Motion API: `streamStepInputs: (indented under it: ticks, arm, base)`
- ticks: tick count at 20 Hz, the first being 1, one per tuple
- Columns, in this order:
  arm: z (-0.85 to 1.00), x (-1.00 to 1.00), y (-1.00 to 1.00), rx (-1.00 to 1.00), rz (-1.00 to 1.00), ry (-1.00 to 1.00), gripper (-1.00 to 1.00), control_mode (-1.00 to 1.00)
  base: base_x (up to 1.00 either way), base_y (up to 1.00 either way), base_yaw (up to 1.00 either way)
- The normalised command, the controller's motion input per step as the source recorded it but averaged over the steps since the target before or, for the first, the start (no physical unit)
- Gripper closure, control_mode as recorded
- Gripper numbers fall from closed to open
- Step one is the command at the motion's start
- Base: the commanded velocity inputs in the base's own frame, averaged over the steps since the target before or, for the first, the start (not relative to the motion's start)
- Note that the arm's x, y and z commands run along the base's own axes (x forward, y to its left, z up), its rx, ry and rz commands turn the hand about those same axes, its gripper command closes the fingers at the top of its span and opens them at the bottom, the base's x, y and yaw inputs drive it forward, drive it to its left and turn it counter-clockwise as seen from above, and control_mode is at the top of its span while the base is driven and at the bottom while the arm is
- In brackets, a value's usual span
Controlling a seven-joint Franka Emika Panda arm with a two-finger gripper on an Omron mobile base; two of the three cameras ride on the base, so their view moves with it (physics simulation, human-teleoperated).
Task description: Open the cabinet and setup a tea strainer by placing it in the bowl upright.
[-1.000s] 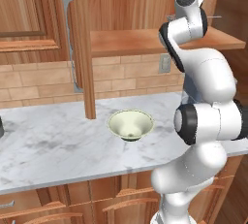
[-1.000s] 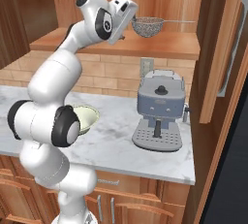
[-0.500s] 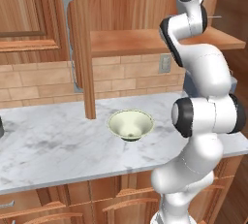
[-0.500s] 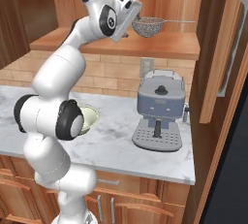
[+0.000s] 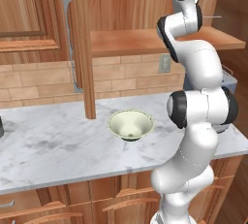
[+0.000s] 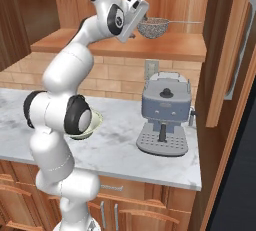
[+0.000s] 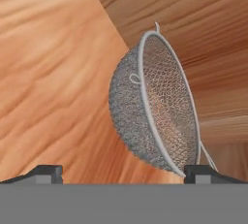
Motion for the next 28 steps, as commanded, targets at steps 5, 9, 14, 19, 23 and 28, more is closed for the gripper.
streamStepInputs:
  ticks: [5, 9, 14, 19, 23, 28]
  arm:
    - [0.0, 0.31, -0.05, 0.0, 0.0, 0.06, -1.0, -1.0]
    - [0.0, 0.3, -0.03, 0.0, 0.0, 0.05, -1.0, -1.0]
    - [0.0, 0.24, -0.01, 0.0, 0.0, 0.0, -1.0, -1.0]
    - [0.0, 0.16, -0.03, 0.0, 0.0, 0.0, -1.0, -1.0]
    - [-0.06, 0.08, -0.05, 0.0, 0.0, 0.0, -1.0, -1.0]
    - [-0.01, 0.12, -0.03, 0.0, 0.01, 0.0, -1.0, -1.0]
  base:
    - [0.0, 0.0, 0.0]
    - [0.0, 0.0, 0.0]
    - [0.0, 0.0, 0.0]
    - [0.0, 0.0, 0.0]
    - [0.0, 0.0, 0.0]
    - [0.0, 0.0, 0.0]
